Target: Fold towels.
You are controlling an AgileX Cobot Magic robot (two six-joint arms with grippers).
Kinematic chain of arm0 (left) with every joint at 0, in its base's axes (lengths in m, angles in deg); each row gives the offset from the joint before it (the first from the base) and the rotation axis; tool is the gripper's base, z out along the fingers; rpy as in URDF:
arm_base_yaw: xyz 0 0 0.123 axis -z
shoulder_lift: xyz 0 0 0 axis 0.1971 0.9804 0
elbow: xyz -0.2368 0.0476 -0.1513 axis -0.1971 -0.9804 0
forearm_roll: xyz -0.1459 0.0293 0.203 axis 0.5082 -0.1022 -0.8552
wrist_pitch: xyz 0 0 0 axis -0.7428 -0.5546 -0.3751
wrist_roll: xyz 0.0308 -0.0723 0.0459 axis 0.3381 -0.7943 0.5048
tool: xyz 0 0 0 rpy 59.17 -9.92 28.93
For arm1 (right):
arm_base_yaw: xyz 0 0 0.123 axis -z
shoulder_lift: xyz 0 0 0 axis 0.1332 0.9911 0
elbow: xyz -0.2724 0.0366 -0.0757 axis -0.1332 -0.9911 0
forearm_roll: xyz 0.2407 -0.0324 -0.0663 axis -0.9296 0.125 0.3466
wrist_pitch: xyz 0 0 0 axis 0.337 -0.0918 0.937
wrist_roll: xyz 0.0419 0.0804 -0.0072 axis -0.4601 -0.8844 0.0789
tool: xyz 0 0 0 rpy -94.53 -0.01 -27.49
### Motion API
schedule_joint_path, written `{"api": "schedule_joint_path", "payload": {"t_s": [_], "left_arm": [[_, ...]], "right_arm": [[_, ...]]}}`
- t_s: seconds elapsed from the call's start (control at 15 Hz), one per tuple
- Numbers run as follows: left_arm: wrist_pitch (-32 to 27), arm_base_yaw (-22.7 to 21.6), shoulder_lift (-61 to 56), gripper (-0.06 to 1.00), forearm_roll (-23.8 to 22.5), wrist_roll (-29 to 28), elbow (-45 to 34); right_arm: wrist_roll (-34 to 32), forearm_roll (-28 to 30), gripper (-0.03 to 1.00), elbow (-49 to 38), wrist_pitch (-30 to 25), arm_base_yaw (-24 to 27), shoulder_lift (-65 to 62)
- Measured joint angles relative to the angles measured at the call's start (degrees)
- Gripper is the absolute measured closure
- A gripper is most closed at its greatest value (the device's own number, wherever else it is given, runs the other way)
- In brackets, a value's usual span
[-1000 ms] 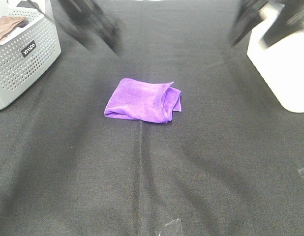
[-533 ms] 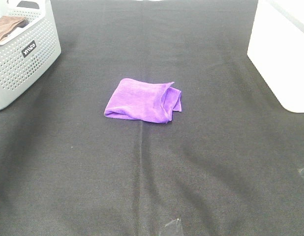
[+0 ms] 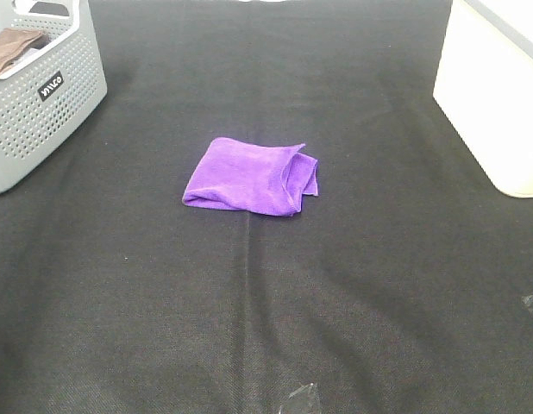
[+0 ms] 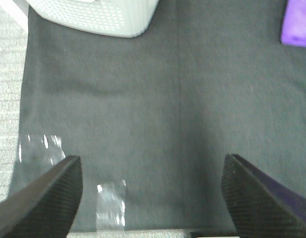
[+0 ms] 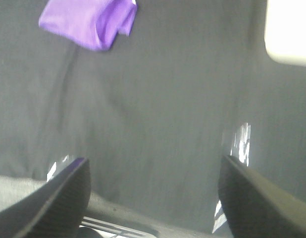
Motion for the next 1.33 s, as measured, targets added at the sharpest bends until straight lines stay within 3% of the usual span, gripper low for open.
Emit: {"api": "schedule_joint_path", "payload": {"t_s": [0.2,0.27,0.47,0.67,0.8,1.0,1.33], "left_arm": [[0.06,0.52,-11.52,0.23,1.95,0.00,-11.00],[0.63,2.58,-13.58,0.23,2.23,0.23,-14.38],[1.78,9.68,-18.51,0.23,2.01,0.46,-20.17],[2.01,10.26,-27.44,0.23,2.12,-1.55,-24.12],[3.32,10.26,-34.03,0.23,2.06,-2.98,-25.15],[6.76,10.26,-43.60,0.23,0.34,-6.70,-26.99],[7.62,10.26,-44.40,0.23,-1.26,-10.14,-27.16]], "right_arm": [[-1.83,2.92,0.28,-13.29,-0.23,0.00,-16.84],[-1.95,3.84,0.28,-16.44,-0.34,0.00,-21.20],[-1.95,4.70,0.28,-21.43,-0.40,0.00,-32.54],[-1.95,7.05,0.28,-24.18,-0.34,0.00,-40.91],[-1.95,8.08,0.28,-26.18,-0.06,0.00,-43.43],[-1.95,8.48,0.28,-31.57,4.81,0.00,-43.43],[-1.95,8.25,0.28,-31.91,5.96,0.00,-43.43]]}}
